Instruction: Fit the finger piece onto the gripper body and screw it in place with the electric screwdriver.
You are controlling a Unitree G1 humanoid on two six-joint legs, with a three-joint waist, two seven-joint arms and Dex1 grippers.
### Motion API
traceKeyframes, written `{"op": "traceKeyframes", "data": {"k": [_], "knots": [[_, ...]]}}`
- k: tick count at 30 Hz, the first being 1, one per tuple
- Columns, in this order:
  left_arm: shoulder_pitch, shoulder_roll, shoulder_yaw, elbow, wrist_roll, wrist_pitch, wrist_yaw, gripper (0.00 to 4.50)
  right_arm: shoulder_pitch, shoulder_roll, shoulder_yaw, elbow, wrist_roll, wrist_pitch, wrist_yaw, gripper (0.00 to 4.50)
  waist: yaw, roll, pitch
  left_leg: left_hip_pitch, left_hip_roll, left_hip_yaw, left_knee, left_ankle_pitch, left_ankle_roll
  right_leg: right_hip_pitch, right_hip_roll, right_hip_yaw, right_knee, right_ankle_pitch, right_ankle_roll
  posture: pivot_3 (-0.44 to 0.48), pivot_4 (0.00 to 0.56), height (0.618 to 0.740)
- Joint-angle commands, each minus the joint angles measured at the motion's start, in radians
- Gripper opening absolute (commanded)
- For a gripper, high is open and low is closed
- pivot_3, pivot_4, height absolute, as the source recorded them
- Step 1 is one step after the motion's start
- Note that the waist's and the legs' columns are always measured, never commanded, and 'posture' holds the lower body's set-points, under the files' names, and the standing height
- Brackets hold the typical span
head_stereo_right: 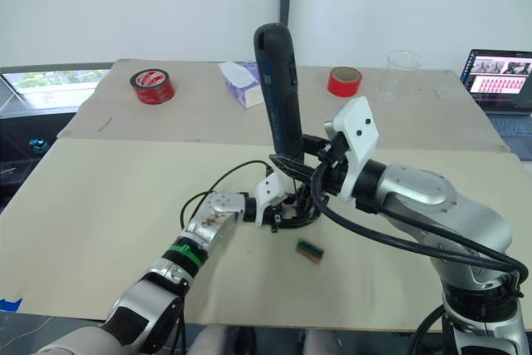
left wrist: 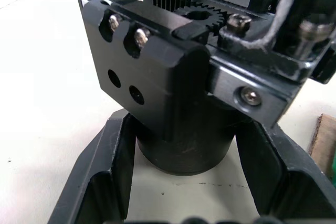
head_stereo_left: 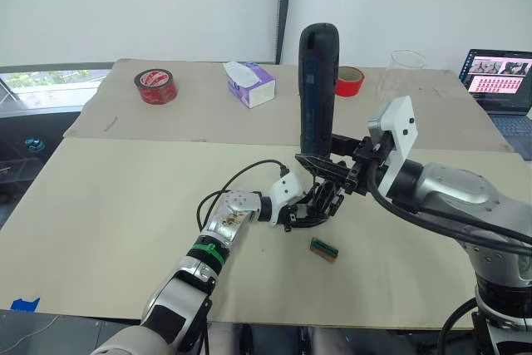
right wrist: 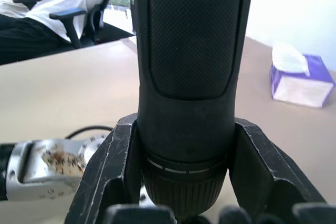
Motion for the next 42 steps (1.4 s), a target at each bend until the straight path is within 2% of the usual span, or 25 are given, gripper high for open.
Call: {"op": "traceKeyframes", "data": {"k": [1, 9, 23, 28, 33, 42], "knots": [[-0.035, -0.011, 0.01, -0.032, -0.015, -0.026, -0.004, 2.27, 0.003, 0.001, -0.038, -0.028, -0.02, -0.049, 0.018, 1.9, 0.0, 0.0, 0.0, 0.0, 0.0, 0.0, 0.0, 0.0, 0.0, 0.0, 0.0, 0.0, 0.0, 0.0, 0.0, 0.0, 0.15, 0.74], [-0.037, -0.011, 0.01, -0.034, -0.017, -0.025, -0.006, 2.27, 0.023, 0.014, -0.03, -0.024, -0.053, -0.071, 0.033, 1.9, 0.0, 0.0, 0.0, 0.0, 0.0, 0.0, 0.0, 0.0, 0.0, 0.0, 0.0, 0.0, 0.0, 0.0, 0.0, 0.0, 0.15, 0.74], [-0.036, -0.015, 0.009, -0.037, -0.018, -0.022, -0.005, 2.27, -0.021, 0.022, -0.018, -0.006, -0.071, -0.05, 0.042, 1.9, 0.0, 0.0, 0.0, 0.0, 0.0, 0.0, 0.0, 0.0, 0.0, 0.0, 0.0, 0.0, 0.0, 0.0, 0.0, 0.0, 0.15, 0.74], [-0.039, -0.015, 0.01, -0.033, -0.017, -0.024, -0.003, 2.27, 0.017, 0.035, -0.03, -0.009, -0.079, -0.067, 0.046, 1.9, 0.0, 0.0, 0.0, 0.0, 0.0, 0.0, 0.0, 0.0, 0.0, 0.0, 0.0, 0.0, 0.0, 0.0, 0.0, 0.0, 0.15, 0.74], [-0.047, -0.017, 0.01, -0.024, -0.015, -0.031, -0.001, 2.27, 0.118, 0.048, -0.036, -0.032, -0.095, -0.097, 0.052, 1.9, 0.002, 0.0, 0.0, 0.0, 0.0, 0.0, 0.0, 0.0, 0.0, 0.0, 0.0, 0.0, 0.0, 0.0, 0.0, 0.0, 0.15, 0.74], [-0.079, -0.025, 0.017, 0.019, -0.011, -0.049, 0.0, 2.27, 0.146, 0.0, 0.048, 0.0, -0.143, -0.089, 0.126, 1.9, 0.003, 0.0, 0.0, 0.001, 0.0, -0.001, 0.0, 0.0, 0.001, 0.002, 0.0, 0.0, -0.001, 0.0, 0.0, 0.0, 0.15, 0.74]]}}
